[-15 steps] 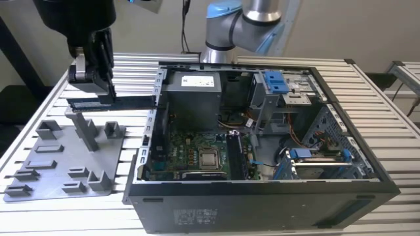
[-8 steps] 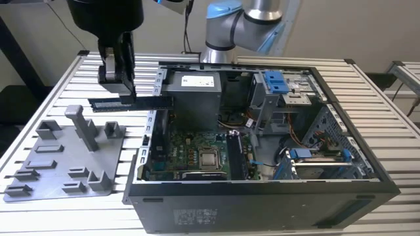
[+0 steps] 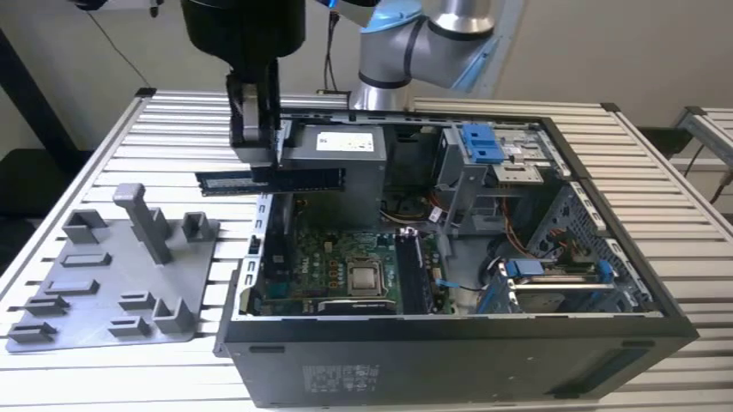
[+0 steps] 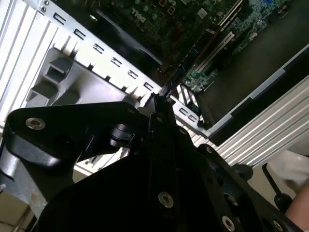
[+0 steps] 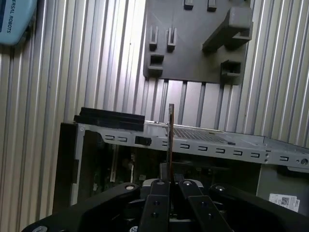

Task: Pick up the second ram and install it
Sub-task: 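Pick up the second ram and move it above second insertion slot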

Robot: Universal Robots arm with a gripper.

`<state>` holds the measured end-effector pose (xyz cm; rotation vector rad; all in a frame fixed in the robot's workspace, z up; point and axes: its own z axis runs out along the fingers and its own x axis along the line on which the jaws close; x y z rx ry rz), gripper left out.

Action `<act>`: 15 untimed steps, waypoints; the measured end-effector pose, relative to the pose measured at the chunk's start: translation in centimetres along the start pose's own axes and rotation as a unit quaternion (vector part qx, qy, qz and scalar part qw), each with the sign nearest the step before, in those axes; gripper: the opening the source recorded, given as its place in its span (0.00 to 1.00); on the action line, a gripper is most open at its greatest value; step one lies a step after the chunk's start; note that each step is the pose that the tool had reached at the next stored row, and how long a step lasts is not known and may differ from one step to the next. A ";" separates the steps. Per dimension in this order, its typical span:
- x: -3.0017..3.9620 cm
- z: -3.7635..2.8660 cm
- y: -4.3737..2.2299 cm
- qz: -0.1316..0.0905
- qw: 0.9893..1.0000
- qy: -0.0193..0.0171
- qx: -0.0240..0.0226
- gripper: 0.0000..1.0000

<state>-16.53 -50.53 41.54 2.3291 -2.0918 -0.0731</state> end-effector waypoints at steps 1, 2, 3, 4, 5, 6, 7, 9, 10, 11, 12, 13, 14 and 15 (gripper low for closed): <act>0.05 -0.02 -0.44 0.000 1.000 0.000 0.000 0.13; 0.09 -0.03 -0.86 0.000 1.000 0.000 0.000 0.13; 0.14 -0.05 -1.27 0.000 1.000 0.000 -0.001 0.13; 0.18 -0.07 -1.69 0.000 1.000 0.000 -0.001 0.13; 0.23 -0.09 -2.12 0.000 1.000 0.000 -0.001 0.13; 0.28 -0.10 -2.55 0.000 1.000 0.000 -0.001 0.13; 0.32 -0.12 -3.01 0.000 1.000 0.000 -0.001 0.13; 0.42 -0.16 -3.86 0.000 1.000 0.000 -0.002 0.13; 0.46 -0.18 -4.28 0.000 1.000 0.000 -0.002 0.13; 0.50 -0.19 -4.69 0.000 1.000 0.000 -0.002 0.13; 0.55 -0.21 -5.12 0.000 1.000 0.000 -0.003 0.13; 0.59 -0.23 -5.54 0.000 1.000 0.000 -0.003 0.13; 0.64 -0.25 -5.97 0.000 1.000 0.000 -0.003 0.13; 0.68 -0.27 -6.37 0.000 1.000 0.000 -0.003 0.13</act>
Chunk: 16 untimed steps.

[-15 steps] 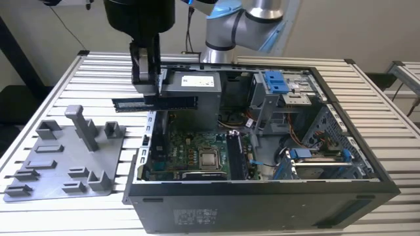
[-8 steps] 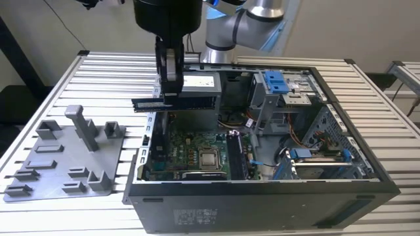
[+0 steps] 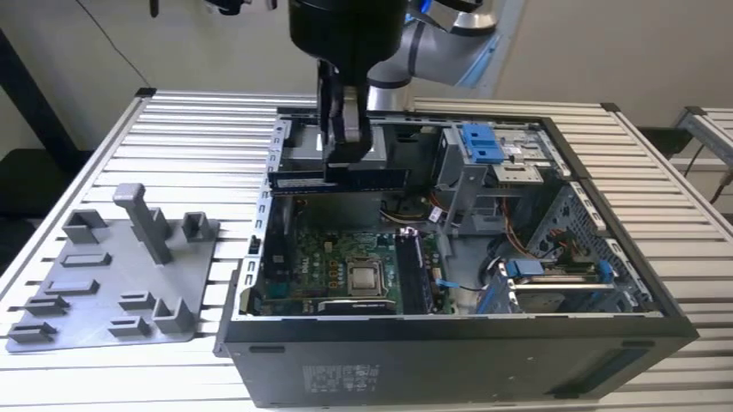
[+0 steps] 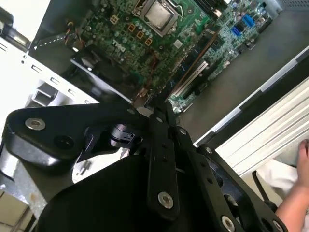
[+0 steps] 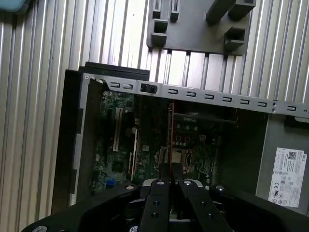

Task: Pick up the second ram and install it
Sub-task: 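Pick up the second ram and move it above second insertion slot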

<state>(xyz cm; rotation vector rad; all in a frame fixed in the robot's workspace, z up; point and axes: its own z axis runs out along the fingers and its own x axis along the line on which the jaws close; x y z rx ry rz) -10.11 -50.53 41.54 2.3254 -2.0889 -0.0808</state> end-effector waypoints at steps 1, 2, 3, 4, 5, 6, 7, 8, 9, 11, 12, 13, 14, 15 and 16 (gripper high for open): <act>0.04 -0.02 -0.37 0.000 1.000 0.000 0.000 0.13; 0.08 -0.04 -0.74 0.000 1.000 0.000 -0.001 0.13; 0.12 -0.06 -1.13 0.000 1.000 0.000 -0.001 0.13; 0.16 -0.07 -1.49 0.000 1.000 0.000 -0.001 0.13; 0.20 -0.09 -1.85 0.000 1.000 0.000 -0.002 0.13; 0.24 -0.10 -2.21 0.000 1.000 0.000 -0.002 0.13; 0.28 -0.12 -2.57 0.000 1.000 0.000 -0.002 0.13; 0.31 -0.14 -2.94 0.000 1.000 0.000 -0.002 0.13; 0.35 -0.16 -3.29 0.000 1.000 0.000 -0.003 0.13; 0.42 -0.19 -3.94 0.000 1.000 0.000 -0.003 0.13; 0.46 -0.20 -4.26 0.000 1.000 0.000 -0.004 0.13; 0.49 -0.22 -4.59 0.000 1.000 0.000 -0.004 0.13; 0.52 -0.24 -4.90 0.000 1.000 0.000 -0.004 0.13; 0.56 -0.25 -5.22 0.000 1.000 -0.001 -0.005 0.13; 0.60 -0.27 -5.56 0.000 1.000 -0.001 -0.005 0.13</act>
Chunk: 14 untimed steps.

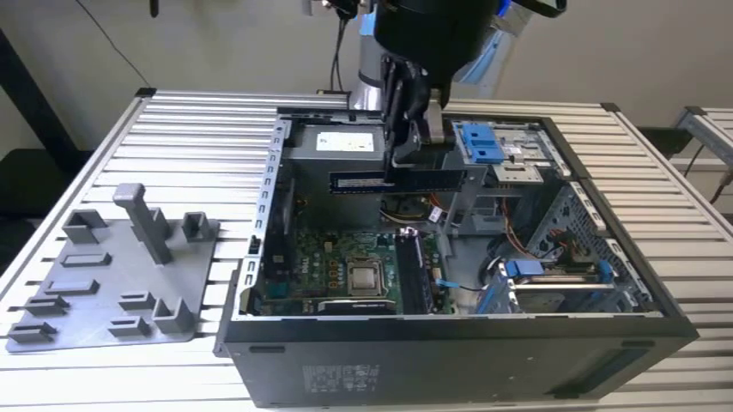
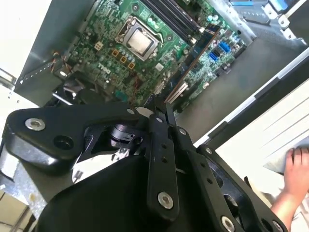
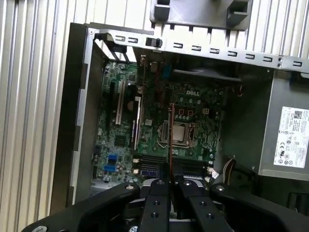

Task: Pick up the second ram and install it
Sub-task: 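Pick up the second ram and move it above second insertion slot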

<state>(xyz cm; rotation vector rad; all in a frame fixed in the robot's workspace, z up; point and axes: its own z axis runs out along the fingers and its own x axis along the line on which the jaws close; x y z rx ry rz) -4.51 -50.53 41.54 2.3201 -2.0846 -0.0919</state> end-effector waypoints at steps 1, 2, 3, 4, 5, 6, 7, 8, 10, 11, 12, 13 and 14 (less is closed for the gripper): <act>0.04 -0.02 -0.32 0.000 1.000 0.000 0.000 0.13; 0.07 -0.03 -0.63 0.000 1.000 0.000 -0.001 0.13; 0.10 -0.05 -0.92 0.000 1.000 0.000 -0.001 0.13; 0.13 -0.06 -1.21 0.000 1.000 0.000 -0.001 0.13; 0.16 -0.09 -1.48 0.000 1.000 0.000 -0.001 0.13; 0.19 -0.10 -1.76 0.000 1.000 0.000 -0.002 0.13; 0.22 -0.12 -2.06 0.000 1.000 0.000 -0.002 0.13; 0.25 -0.13 -2.34 0.001 1.000 0.000 -0.002 0.13; 0.31 -0.17 -2.90 0.001 1.000 0.000 -0.003 0.13; 0.34 -0.19 -3.18 0.001 1.000 0.000 -0.003 0.13; 0.37 -0.20 -3.47 0.001 1.000 0.000 -0.003 0.13; 0.40 -0.21 -3.75 0.001 1.000 0.000 -0.003 0.13; 0.43 -0.23 -4.02 0.001 1.000 -0.001 -0.004 0.13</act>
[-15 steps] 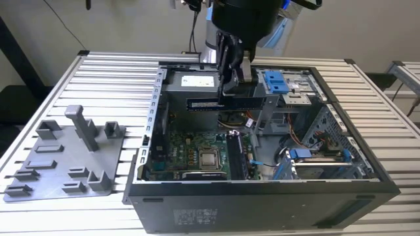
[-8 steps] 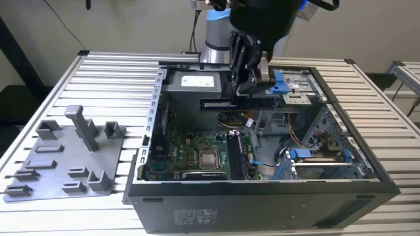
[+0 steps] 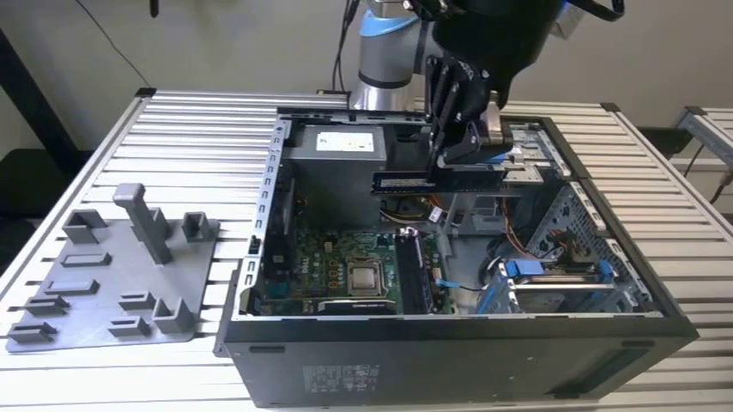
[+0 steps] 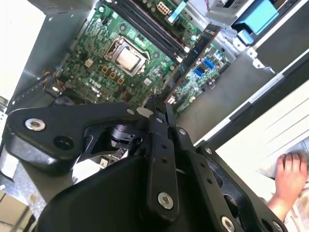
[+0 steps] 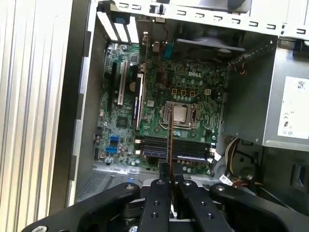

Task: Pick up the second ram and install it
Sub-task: 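Pick up the second ram and move it above second insertion slot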

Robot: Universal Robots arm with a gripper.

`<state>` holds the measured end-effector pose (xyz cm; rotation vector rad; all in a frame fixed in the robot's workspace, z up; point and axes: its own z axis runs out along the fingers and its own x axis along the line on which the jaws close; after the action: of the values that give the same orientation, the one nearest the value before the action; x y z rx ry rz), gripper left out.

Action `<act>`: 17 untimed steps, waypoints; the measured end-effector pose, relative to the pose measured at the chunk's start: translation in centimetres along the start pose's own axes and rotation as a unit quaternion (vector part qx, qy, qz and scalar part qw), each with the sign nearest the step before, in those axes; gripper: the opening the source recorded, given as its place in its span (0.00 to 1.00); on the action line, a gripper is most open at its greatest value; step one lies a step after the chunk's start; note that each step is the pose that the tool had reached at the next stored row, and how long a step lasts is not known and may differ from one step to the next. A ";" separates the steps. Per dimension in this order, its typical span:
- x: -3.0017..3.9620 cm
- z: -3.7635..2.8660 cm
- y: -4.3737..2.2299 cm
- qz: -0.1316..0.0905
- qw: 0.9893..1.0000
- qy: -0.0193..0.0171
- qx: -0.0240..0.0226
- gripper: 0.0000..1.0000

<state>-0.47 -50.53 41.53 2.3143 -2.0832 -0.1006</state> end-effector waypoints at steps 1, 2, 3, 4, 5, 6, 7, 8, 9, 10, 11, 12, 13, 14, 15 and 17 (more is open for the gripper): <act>0.02 -0.01 -0.17 0.000 1.000 0.000 0.000 0.13; 0.02 -0.01 -0.19 0.000 1.000 0.000 0.000 0.13; 0.02 -0.01 -0.19 0.000 1.000 0.000 0.000 0.13; 0.02 -0.01 -0.19 0.000 1.000 0.000 0.000 0.13; 0.02 -0.01 -0.19 0.000 1.000 0.000 0.000 0.13; 0.02 -0.02 -0.19 0.000 1.000 0.000 0.000 0.13; 0.02 -0.01 -0.19 0.000 1.000 0.000 0.000 0.13; 0.02 -0.01 -0.19 0.000 1.000 0.000 0.000 0.13; 0.02 -0.01 -0.19 0.000 1.000 0.000 0.000 0.13; 0.01 -0.02 -0.20 0.000 1.000 0.000 0.000 0.13; -0.03 -0.02 -0.22 0.000 1.000 0.000 0.000 0.13; -0.10 -0.02 -0.25 0.000 1.000 0.000 0.000 0.13; -0.22 -0.01 -0.31 0.000 1.000 0.000 0.000 0.13; -0.38 -0.01 -0.38 0.000 1.000 0.000 0.000 0.13; -0.59 -0.02 -0.47 0.000 1.000 0.000 0.000 0.13; -1.11 -0.01 -0.68 0.000 1.000 0.000 0.000 0.13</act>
<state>0.09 -49.35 41.53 2.3135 -2.0833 -0.1016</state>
